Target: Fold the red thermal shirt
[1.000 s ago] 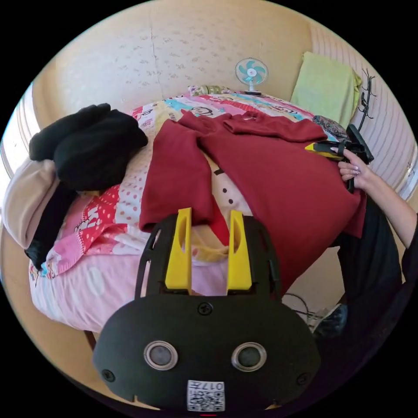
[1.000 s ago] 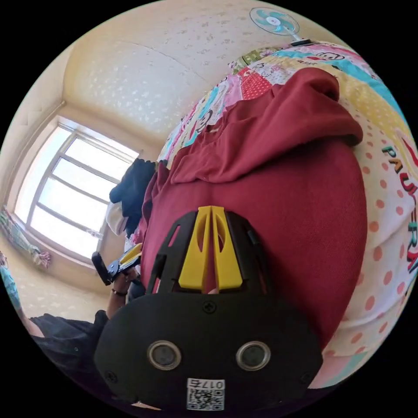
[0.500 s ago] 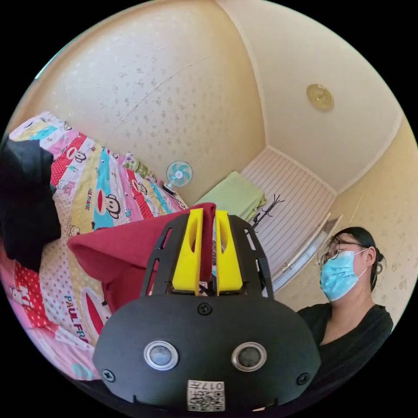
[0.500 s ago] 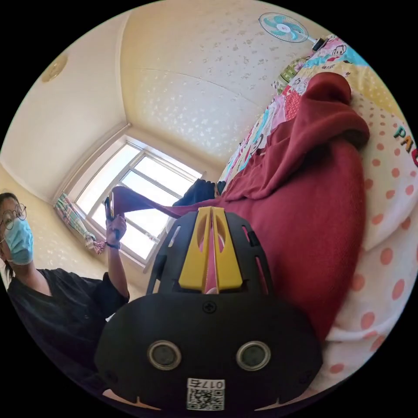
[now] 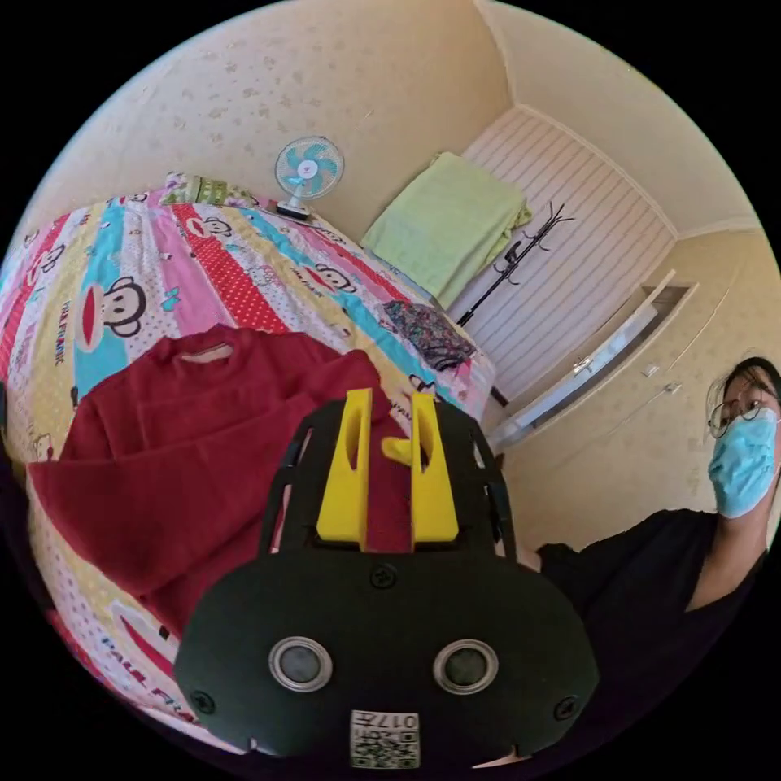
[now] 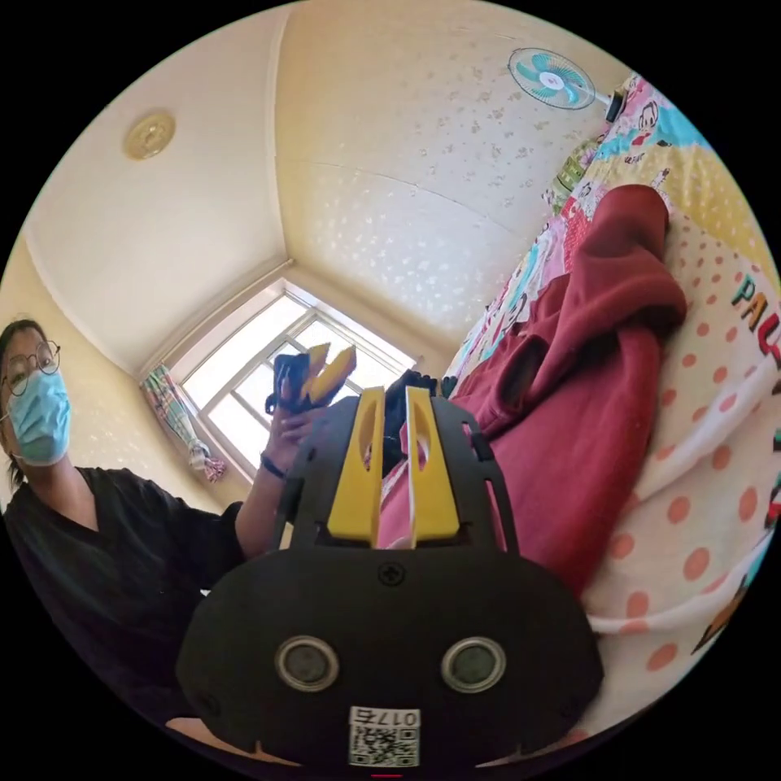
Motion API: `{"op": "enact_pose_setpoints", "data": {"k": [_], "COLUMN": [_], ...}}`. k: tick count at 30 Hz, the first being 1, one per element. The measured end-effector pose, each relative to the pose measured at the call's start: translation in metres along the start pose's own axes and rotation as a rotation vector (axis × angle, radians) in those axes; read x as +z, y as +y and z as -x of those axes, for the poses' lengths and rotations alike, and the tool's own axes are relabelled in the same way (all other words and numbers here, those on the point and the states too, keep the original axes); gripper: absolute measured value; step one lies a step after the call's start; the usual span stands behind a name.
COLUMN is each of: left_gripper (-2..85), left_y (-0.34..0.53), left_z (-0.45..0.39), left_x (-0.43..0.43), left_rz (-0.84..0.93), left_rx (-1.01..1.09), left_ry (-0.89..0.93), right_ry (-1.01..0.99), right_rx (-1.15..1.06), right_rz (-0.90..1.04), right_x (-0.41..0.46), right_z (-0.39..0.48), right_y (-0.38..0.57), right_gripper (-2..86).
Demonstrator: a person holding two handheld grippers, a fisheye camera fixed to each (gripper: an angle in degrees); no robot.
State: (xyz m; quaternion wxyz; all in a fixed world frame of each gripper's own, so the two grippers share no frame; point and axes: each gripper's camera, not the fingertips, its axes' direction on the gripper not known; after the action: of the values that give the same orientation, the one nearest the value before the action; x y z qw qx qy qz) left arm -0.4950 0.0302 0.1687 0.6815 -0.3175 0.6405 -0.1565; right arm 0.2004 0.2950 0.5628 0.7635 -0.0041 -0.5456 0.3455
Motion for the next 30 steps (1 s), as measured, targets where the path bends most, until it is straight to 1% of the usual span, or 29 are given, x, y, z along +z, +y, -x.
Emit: {"op": "enact_pose_setpoints", "data": {"k": [1,2,3,4,5,6,7,8,10,12,13,14,15,16,17,18,19,21,22,23,25,26,28,29,30], "left_gripper": [8.1,8.2,8.5,8.7,9.0,9.0,8.9,8.8,8.8,8.7,8.7,8.7,8.7,8.7,8.6,8.6,8.6,8.6,8.6,8.6,8.6,8.5,8.6,8.6,8.6], "left_y": [0.018,0.055,0.094,0.113,0.154,0.195,0.207,0.216,0.214,0.225,0.228,0.233,0.237,0.239,0.243,0.247,0.249,0.257,0.259,0.262,0.267,0.271,0.277,0.280,0.284], "left_z": [0.003,0.006,0.007,0.007,0.009,0.011,0.016,0.023,0.033,0.036,0.035,0.036,0.038,0.039,0.042,0.045,0.046,0.047,0.048,0.048,0.050,0.051,0.053,0.053,0.053], "left_x": [0.007,0.024,0.047,0.060,0.088,0.086,0.084,0.085,0.091,0.098,0.099,0.101,0.103,0.103,0.105,0.105,0.105,0.106,0.107,0.107,0.107,0.107,0.106,0.106,0.107], "left_rz": [0.035,0.106,0.189,0.237,0.290,0.082,0.036,0.017,0.044,0.029,0.025,0.022,0.023,0.022,0.021,0.018,0.016,0.014,0.014,0.014,0.013,0.012,0.005,0.000,-0.002], "left_rx": [-0.002,0.008,0.042,0.067,0.121,0.120,0.096,0.052,-0.014,-0.023,-0.019,-0.015,-0.017,-0.018,-0.022,-0.025,-0.026,-0.024,-0.023,-0.021,-0.020,-0.021,-0.021,-0.019,-0.014], "left_ry": [-0.066,-0.195,-0.325,-0.389,-0.489,-0.489,-0.477,-0.444,-0.406,-0.411,-0.415,-0.417,-0.413,-0.409,-0.400,-0.392,-0.389,-0.391,-0.393,-0.397,-0.397,-0.395,-0.396,-0.400,-0.409], "right_ry": [0.068,0.107,0.192,0.279,0.328,0.425,0.509,0.541,0.642,0.739,0.779,0.785,0.747,0.610,0.529,0.376,0.227,0.113,0.165,0.211,0.456,0.522,0.779,0.811,0.838], "right_rx": [-0.016,-0.025,-0.044,-0.059,-0.060,-0.055,-0.011,0.019,0.113,0.159,0.183,0.183,0.136,0.058,0.019,-0.074,-0.204,-0.323,-0.347,-0.360,-0.336,-0.326,-0.254,-0.238,-0.184], "right_rz": [0.000,-0.004,-0.015,-0.026,-0.031,-0.034,-0.010,0.015,0.195,0.269,0.266,0.255,0.205,0.144,0.125,0.142,0.248,0.425,0.454,0.448,0.409,0.423,0.538,0.570,0.653], "right_x": [0.004,0.007,0.012,0.018,0.021,0.031,0.044,0.051,0.089,0.114,0.126,0.132,0.144,0.161,0.173,0.206,0.247,0.298,0.316,0.320,0.323,0.324,0.333,0.336,0.343], "right_z": [0.003,0.005,0.010,0.014,0.015,0.015,0.009,0.004,-0.019,-0.028,-0.025,-0.020,0.001,0.030,0.046,0.077,0.108,0.138,0.140,0.137,0.101,0.088,0.027,0.010,-0.023], "right_y": [0.002,0.003,0.005,0.006,0.006,0.006,0.004,0.002,-0.009,-0.016,-0.021,-0.024,-0.029,-0.031,-0.031,-0.029,-0.022,-0.007,0.000,0.002,0.005,0.005,0.009,0.012,0.021], "right_gripper": [7.0,7.5,8.5,9.3,9.8,10.6,11.1,11.3,11.2,9.7,8.3,7.6,6.3,5.5,5.3,5.2,5.2,5.8,9.8,11.8,13.5,13.6,14.1,14.2,14.3]}}
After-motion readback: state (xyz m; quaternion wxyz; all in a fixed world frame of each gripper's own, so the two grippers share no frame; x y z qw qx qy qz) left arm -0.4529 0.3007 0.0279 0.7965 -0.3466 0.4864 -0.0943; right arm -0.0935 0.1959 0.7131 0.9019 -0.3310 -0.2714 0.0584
